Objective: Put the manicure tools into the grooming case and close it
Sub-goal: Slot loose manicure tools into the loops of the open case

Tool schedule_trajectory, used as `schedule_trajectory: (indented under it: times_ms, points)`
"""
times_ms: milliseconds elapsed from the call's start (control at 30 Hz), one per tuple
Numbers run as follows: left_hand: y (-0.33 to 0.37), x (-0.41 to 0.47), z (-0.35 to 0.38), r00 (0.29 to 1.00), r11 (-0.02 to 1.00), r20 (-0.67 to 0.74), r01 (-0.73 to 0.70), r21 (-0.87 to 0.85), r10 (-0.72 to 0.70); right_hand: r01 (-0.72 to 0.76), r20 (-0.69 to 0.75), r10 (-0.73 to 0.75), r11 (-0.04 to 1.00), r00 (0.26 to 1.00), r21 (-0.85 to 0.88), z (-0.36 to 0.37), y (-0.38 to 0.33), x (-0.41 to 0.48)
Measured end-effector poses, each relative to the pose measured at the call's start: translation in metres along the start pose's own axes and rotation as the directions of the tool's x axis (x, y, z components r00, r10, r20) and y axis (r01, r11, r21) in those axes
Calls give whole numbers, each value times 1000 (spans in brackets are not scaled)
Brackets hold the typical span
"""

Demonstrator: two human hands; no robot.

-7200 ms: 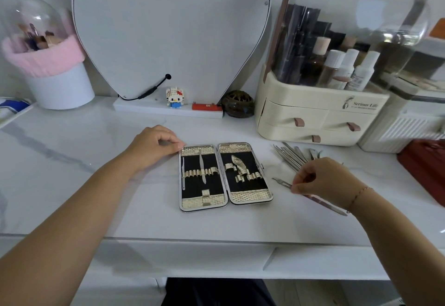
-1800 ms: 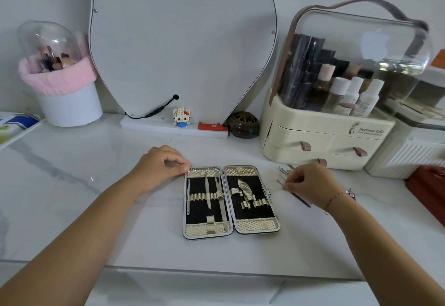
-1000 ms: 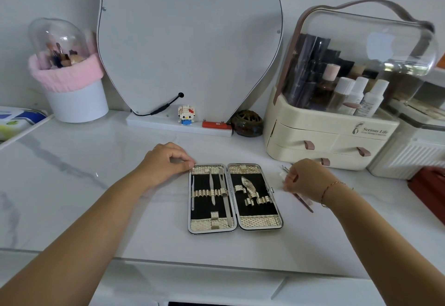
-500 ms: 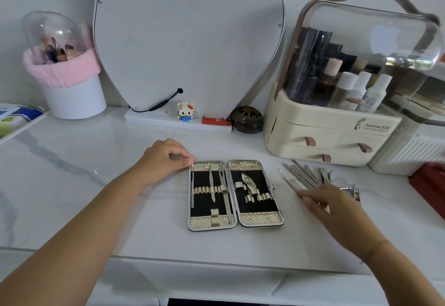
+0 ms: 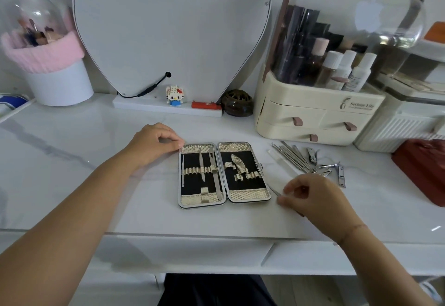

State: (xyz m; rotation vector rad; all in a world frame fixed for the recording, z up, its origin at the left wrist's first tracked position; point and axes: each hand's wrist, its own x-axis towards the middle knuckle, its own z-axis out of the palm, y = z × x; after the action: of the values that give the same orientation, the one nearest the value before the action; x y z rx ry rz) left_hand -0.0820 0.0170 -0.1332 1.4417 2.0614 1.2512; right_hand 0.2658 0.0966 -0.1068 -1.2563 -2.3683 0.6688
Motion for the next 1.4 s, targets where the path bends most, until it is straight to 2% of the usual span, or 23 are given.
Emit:
schedule_trajectory:
  times_ms: [267,500,733,833,967,1067,1200,1400]
  points:
    - [0,0,0,1000,1000,4,21,-6,-21,-101,85,108,991,990,-83,0,-10,12]
    - [-1,0,2,1000,999,-3,28,-16,-28,-85,113,100,988,989,-131,-1,-12,13]
    - [0,0,0,1000,1000,9,17,16,-17,-59,57,71,979,996,-195,5,-16,8]
    - [0,0,1,1000,1000,1,17,5,-17,-51,41,59,984,997,-170,4,-17,9]
    - [-1,0,1,1000,1000,6,18,19,-18,-40,33,41,999,999,-36,3,-9,2]
    - [-2,1,2,1000,1000,1,26,-6,-26,-107,-8,108,994,994,25,0,1,-8]
    - [-1,0,2,1000,1000,2,7,-5,-7,-312,-128,303,949,944,-52,-2,11,-30]
    - [0,0,1,1000,1000,13,-3,20,2,-405,-324,397,913,859,45,9,13,-63]
